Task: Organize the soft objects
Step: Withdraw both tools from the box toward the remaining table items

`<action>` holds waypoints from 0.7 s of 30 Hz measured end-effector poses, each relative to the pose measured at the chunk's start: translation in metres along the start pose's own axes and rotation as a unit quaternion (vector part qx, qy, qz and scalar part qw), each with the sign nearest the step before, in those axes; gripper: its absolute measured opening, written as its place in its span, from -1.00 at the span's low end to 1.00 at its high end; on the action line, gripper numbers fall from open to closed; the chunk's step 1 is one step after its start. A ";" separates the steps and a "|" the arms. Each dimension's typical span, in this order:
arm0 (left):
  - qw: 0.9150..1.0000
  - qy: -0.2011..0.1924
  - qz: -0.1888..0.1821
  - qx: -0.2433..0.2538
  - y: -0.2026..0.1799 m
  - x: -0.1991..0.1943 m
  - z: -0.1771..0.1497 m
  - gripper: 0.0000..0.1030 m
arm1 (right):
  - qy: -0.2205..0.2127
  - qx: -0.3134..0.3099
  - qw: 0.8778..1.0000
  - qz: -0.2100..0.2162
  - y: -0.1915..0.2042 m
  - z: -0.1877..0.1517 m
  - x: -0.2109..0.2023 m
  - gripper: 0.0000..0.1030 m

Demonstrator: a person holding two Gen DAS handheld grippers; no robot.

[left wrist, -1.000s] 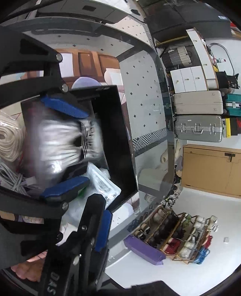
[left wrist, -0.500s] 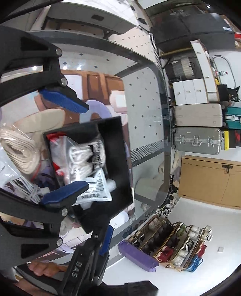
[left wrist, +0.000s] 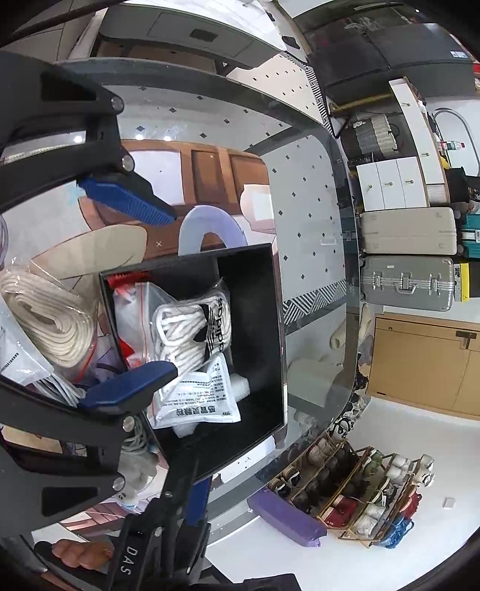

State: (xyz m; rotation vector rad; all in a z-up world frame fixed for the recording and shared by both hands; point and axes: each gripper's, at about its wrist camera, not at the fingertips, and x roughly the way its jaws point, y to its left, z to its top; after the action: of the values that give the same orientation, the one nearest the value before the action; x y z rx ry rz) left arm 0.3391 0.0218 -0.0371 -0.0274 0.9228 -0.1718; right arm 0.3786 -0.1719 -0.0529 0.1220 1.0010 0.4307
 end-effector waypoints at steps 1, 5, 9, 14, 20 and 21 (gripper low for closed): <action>1.000 -0.002 0.001 0.002 0.000 -0.002 0.000 0.48 | 0.001 0.001 1.000 0.002 0.000 -0.001 -0.002 -0.14; 1.000 -0.012 0.012 0.021 -0.003 -0.013 -0.003 0.48 | -0.014 -0.037 0.999 -0.024 0.009 -0.004 -0.019 -0.14; 0.998 -0.020 0.025 0.055 -0.009 -0.028 -0.013 0.48 | -0.016 -0.062 0.998 -0.024 0.013 -0.015 -0.032 -0.14; 0.997 -0.012 0.036 0.067 -0.017 -0.036 -0.031 0.48 | -0.001 -0.101 0.993 -0.054 0.013 -0.029 -0.029 -0.14; 0.999 0.008 0.027 0.040 -0.028 -0.035 -0.060 0.50 | 0.029 -0.125 0.989 -0.080 -0.001 -0.045 -0.015 -0.13; 0.999 0.007 0.023 0.036 -0.030 -0.036 -0.065 0.50 | 0.034 -0.128 0.988 -0.081 -0.003 -0.048 -0.013 -0.13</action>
State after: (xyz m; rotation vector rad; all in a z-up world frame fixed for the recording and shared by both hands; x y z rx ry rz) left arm 0.2619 0.0013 -0.0446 0.0626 0.9306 -0.1624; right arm 0.3336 -0.1850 -0.0690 -0.2064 1.0050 0.4123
